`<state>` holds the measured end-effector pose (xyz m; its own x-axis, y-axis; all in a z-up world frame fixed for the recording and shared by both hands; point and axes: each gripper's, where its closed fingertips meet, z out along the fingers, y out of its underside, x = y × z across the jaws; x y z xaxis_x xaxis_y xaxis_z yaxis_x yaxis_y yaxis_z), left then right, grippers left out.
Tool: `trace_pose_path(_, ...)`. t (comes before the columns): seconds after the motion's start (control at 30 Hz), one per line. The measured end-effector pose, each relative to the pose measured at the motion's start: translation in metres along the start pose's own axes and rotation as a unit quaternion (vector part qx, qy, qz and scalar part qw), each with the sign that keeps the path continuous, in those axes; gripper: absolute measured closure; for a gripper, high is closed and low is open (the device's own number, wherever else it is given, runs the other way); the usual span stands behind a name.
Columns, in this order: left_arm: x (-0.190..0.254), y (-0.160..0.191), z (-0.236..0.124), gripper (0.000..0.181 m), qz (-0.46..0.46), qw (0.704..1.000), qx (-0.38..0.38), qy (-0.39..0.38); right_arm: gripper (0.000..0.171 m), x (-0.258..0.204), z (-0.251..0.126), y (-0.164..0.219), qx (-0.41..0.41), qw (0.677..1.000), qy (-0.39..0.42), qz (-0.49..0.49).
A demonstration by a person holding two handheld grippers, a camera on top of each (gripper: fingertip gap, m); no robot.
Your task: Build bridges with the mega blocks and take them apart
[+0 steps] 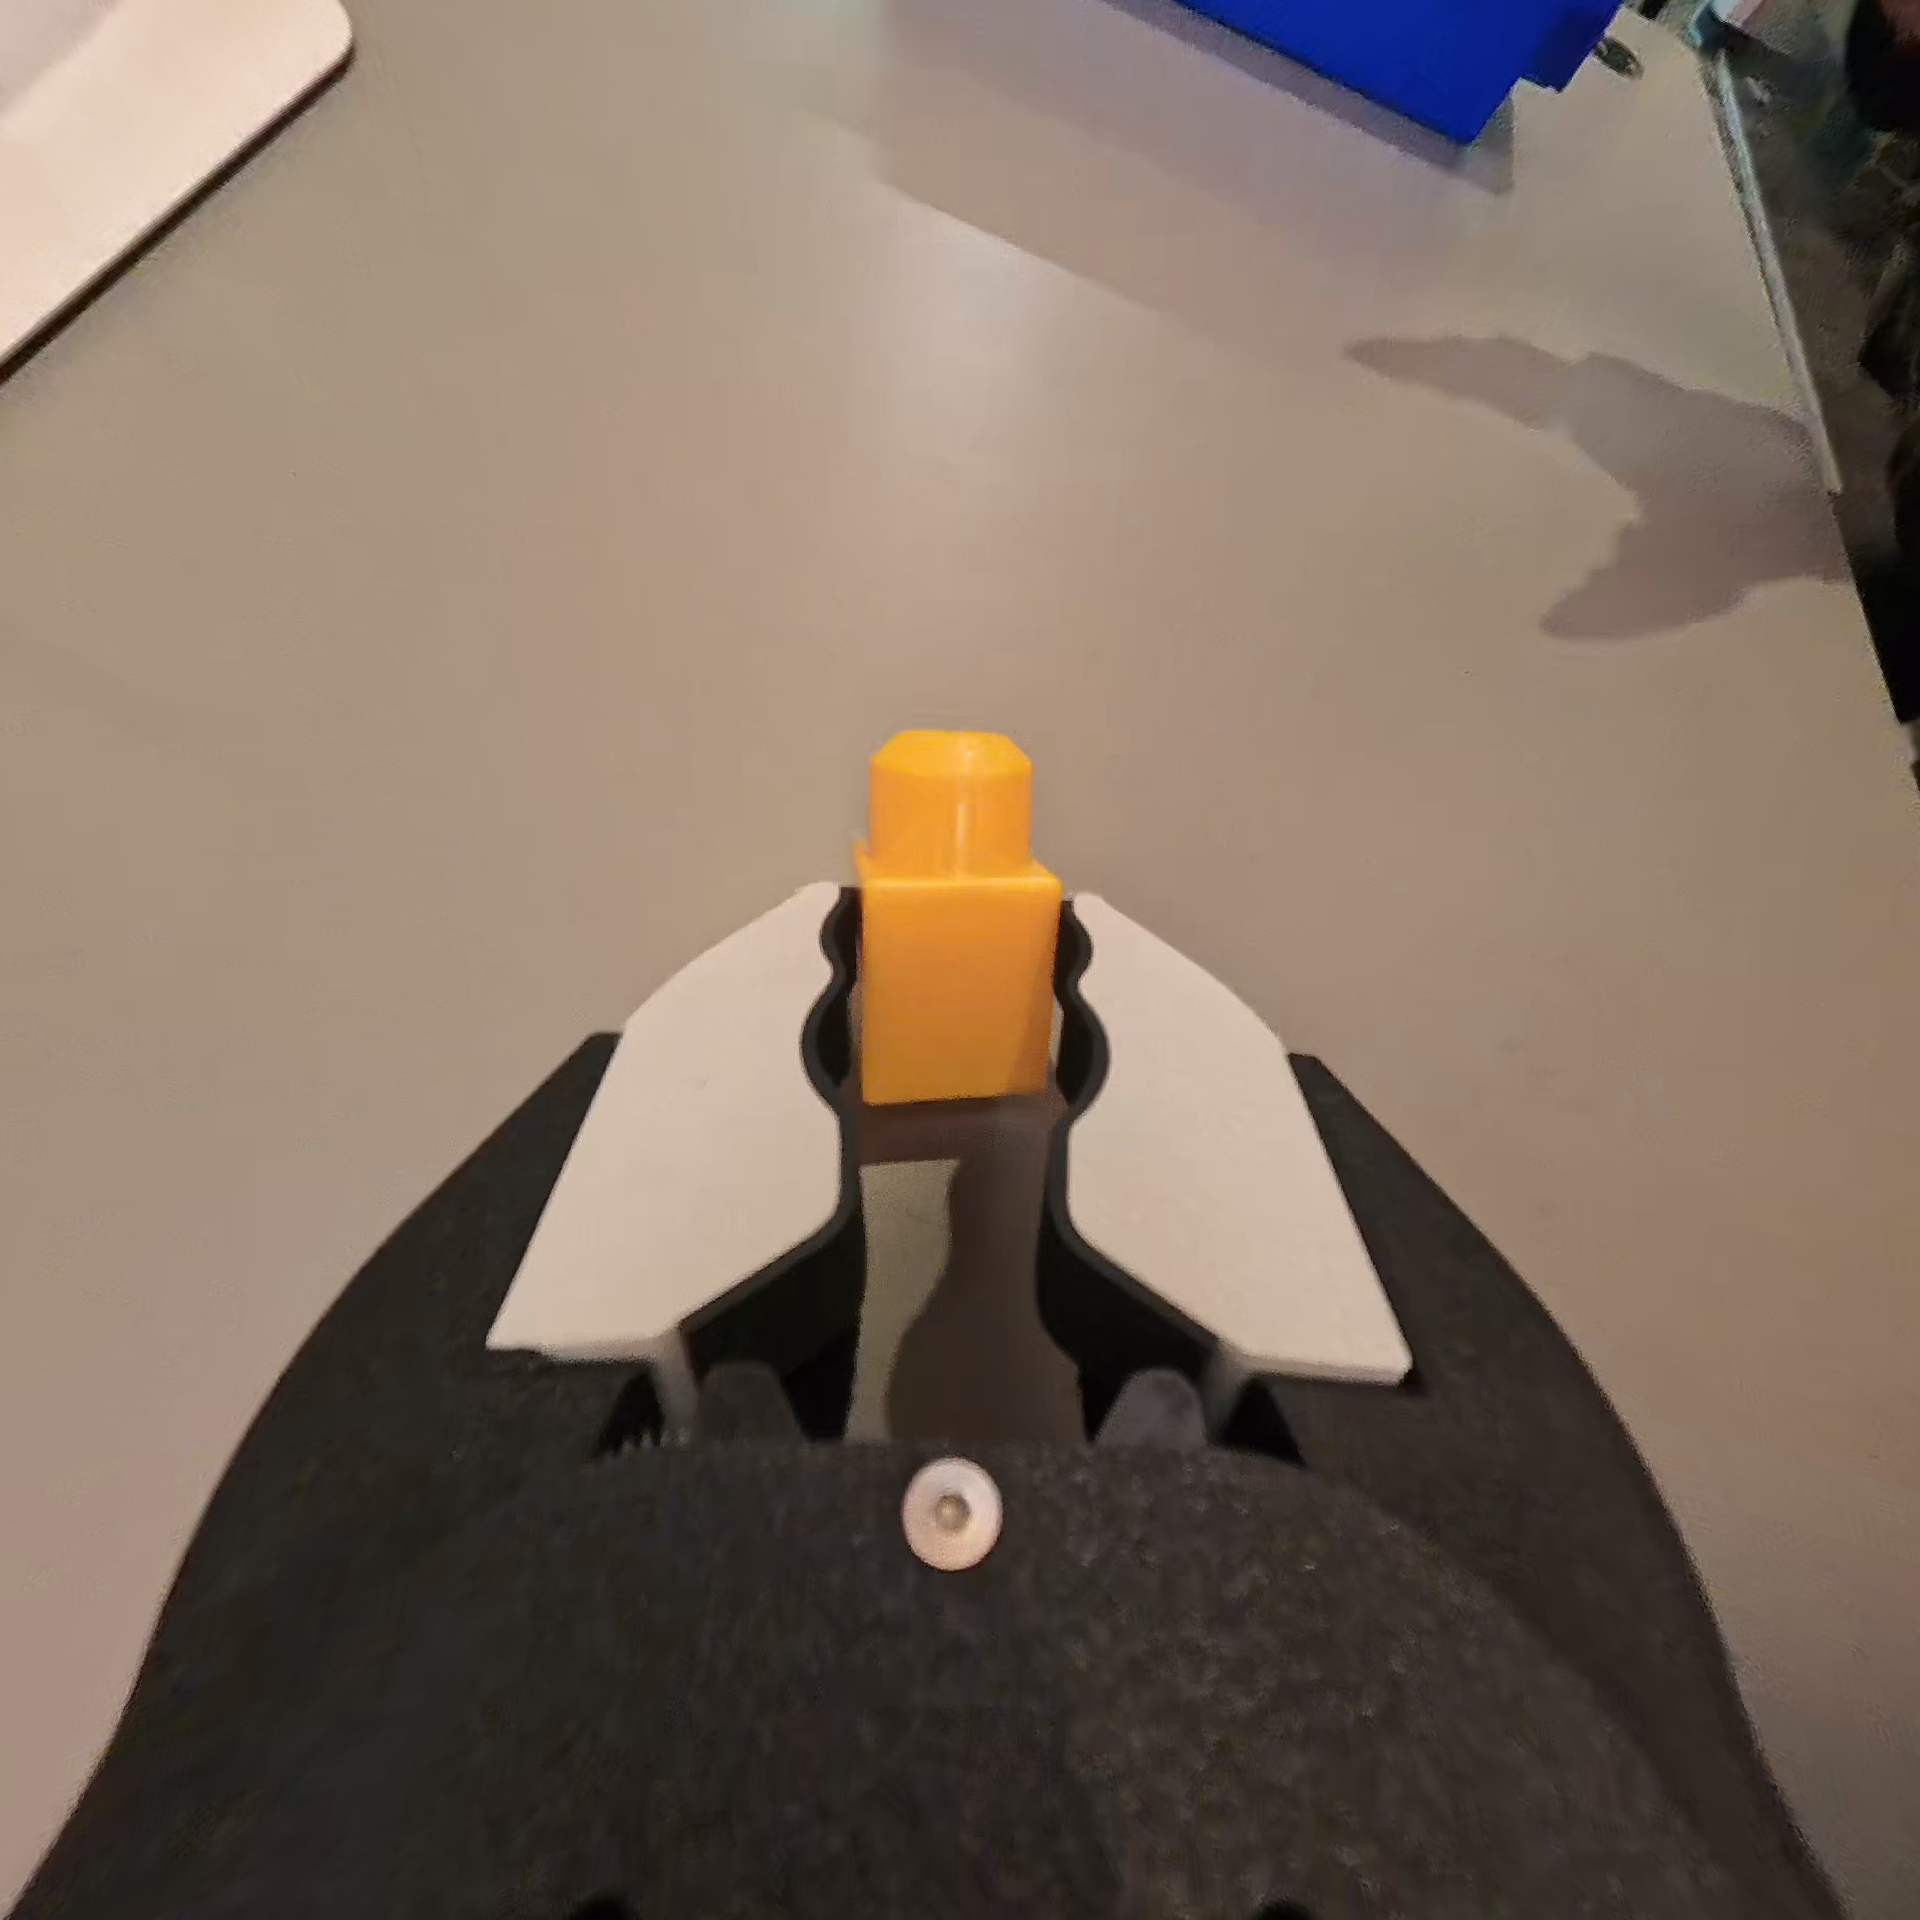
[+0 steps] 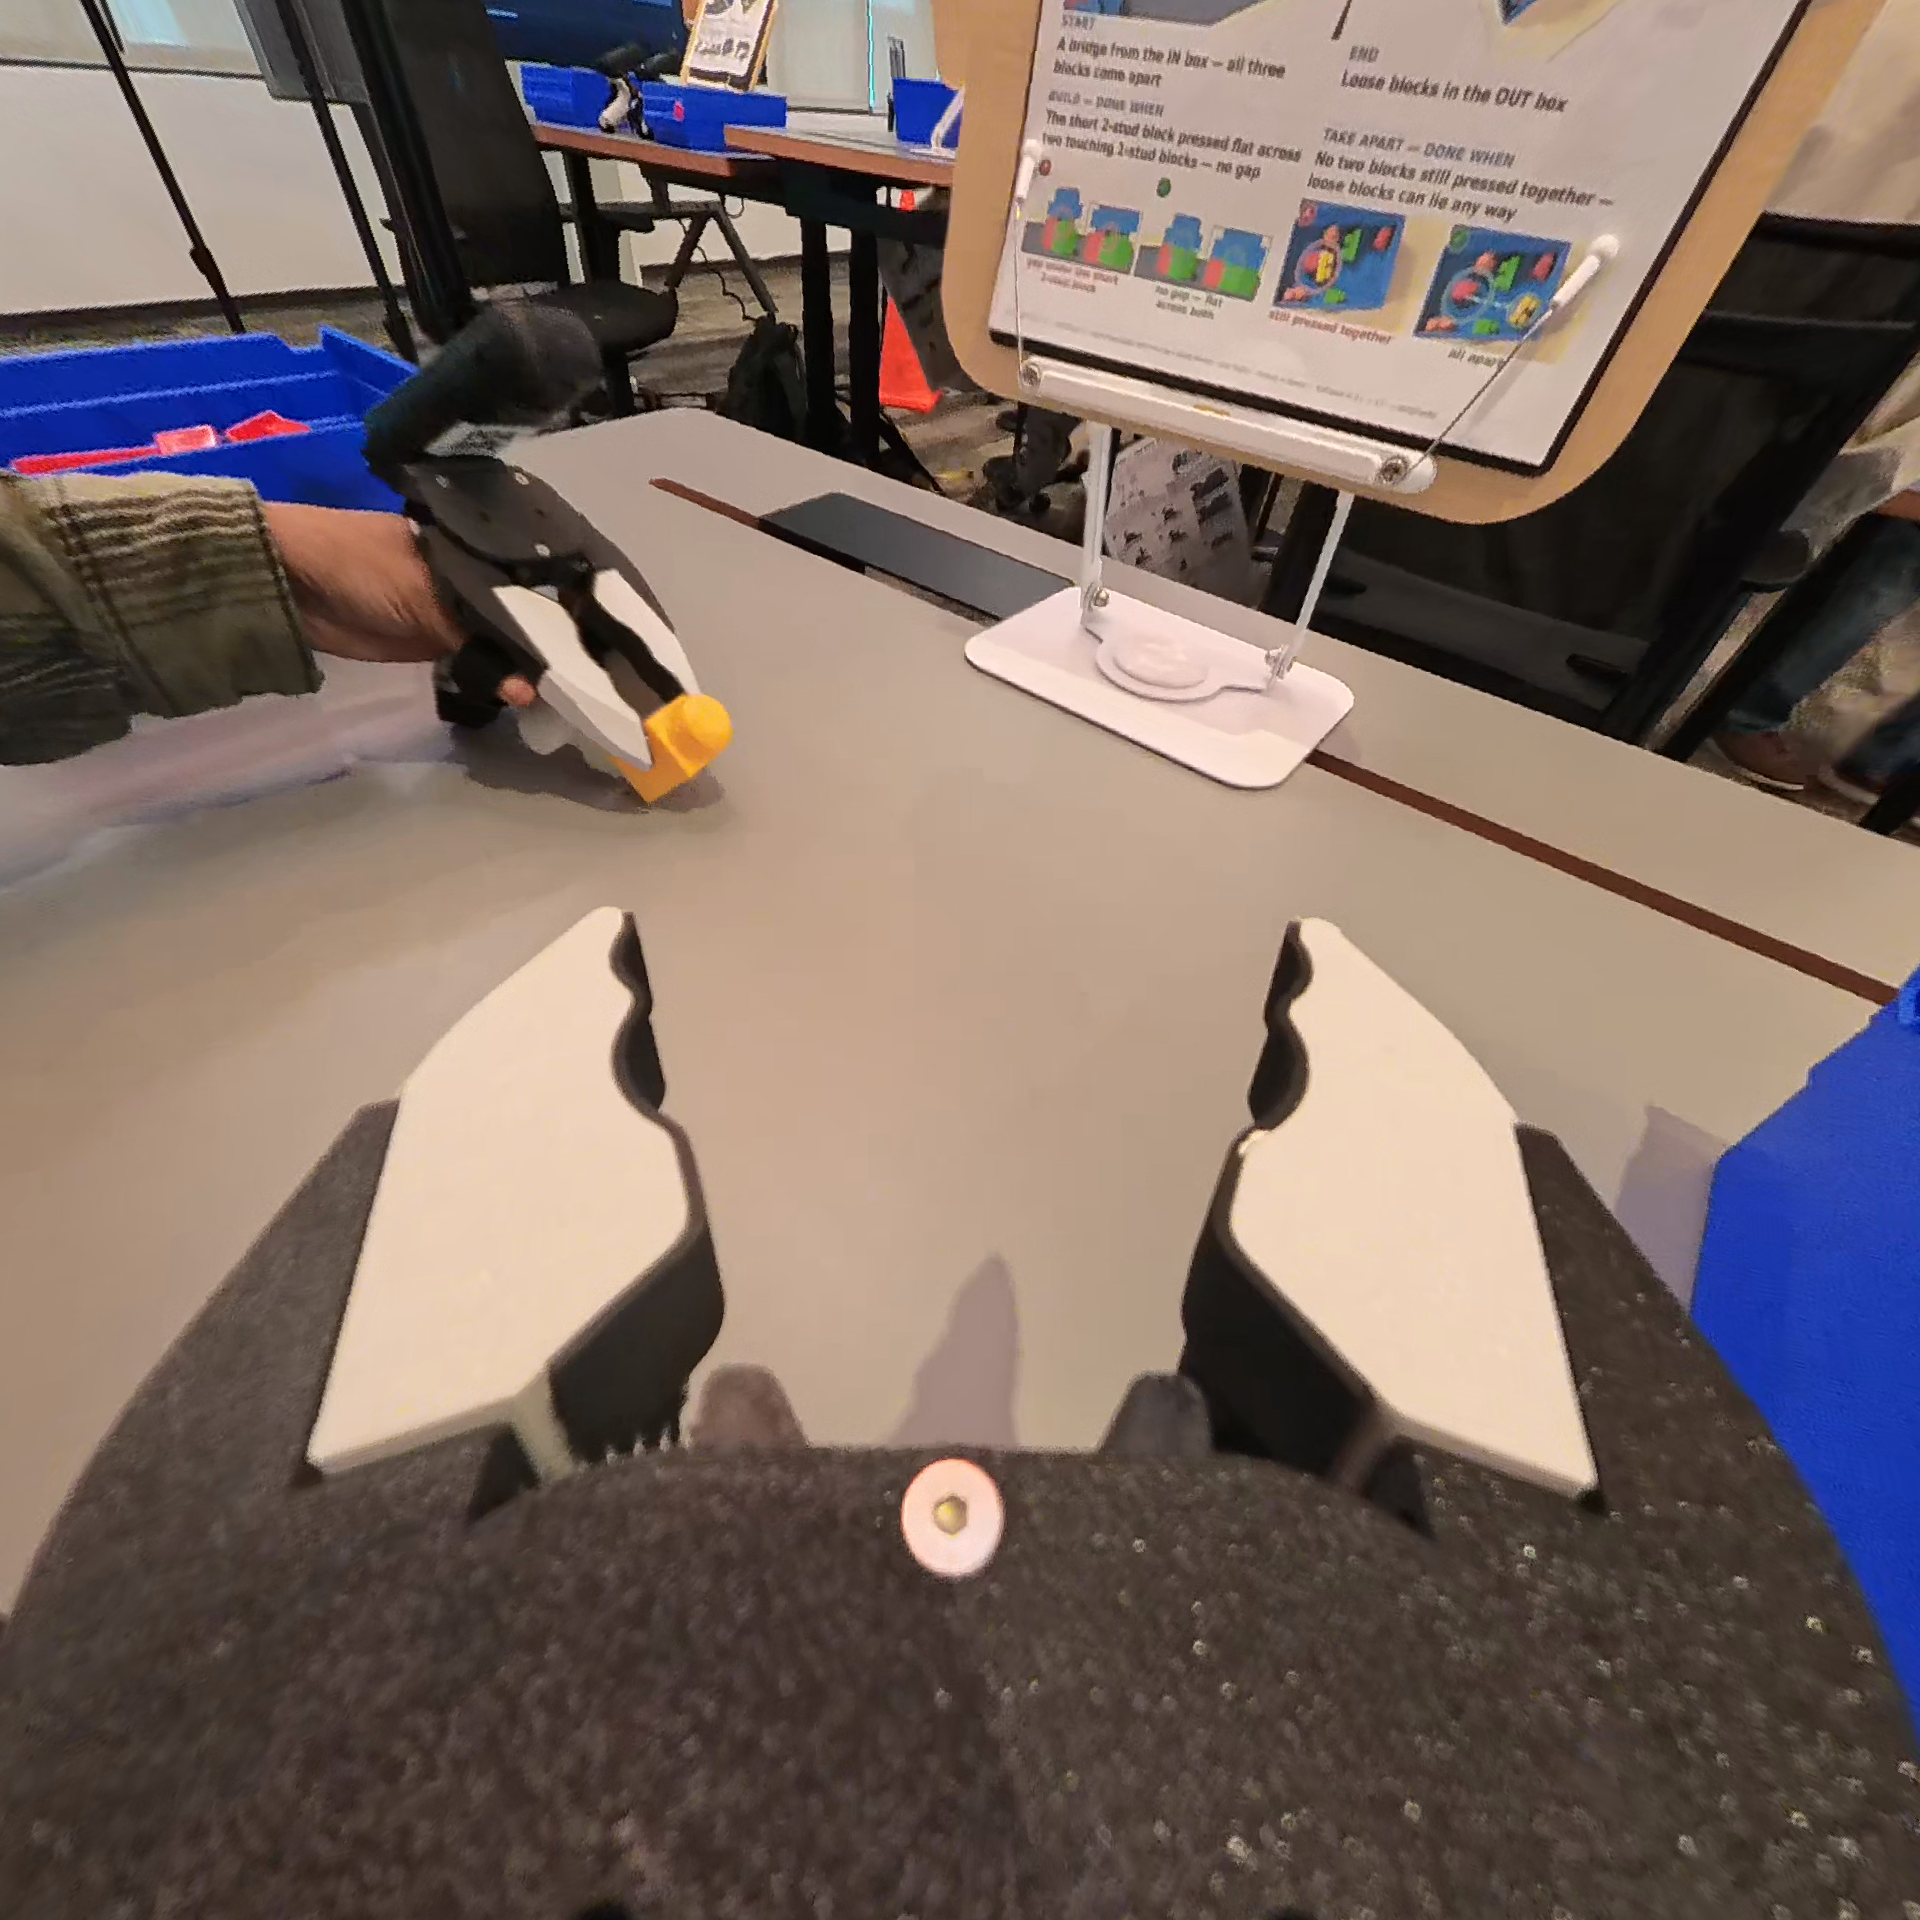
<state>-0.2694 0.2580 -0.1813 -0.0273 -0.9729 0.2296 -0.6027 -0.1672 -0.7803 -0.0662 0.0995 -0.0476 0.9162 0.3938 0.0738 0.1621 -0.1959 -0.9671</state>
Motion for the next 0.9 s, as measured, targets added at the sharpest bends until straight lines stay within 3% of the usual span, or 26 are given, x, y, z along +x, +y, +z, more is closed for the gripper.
trace_pose_path(0.17, -0.005, 0.003, -0.005, 0.145, -0.03, 1.0, 0.0, 0.002, 0.06, -0.006, -0.002, -0.005, 0.007, 1.0, -0.002, -0.006)
trace_pose_path(0.47, -0.003, 0.008, -0.009, 0.145, -0.002, 1.0, -0.007, -0.002, 0.06, -0.009, -0.003, -0.006, 0.01, 1.0, -0.006, -0.01)
trace_pose_path(0.67, 0.015, -0.043, -0.028, 0.145, 0.031, 0.99, 0.138, 0.004, 0.06, -0.009, -0.002, -0.006, 0.011, 1.0, -0.011, -0.008)
trace_pose_path(0.9, 0.029, -0.065, -0.041, 0.145, 0.043, 0.978, 0.201, 0.017, 0.059, -0.019, 0.011, -0.009, -0.003, 0.999, -0.03, -0.026)
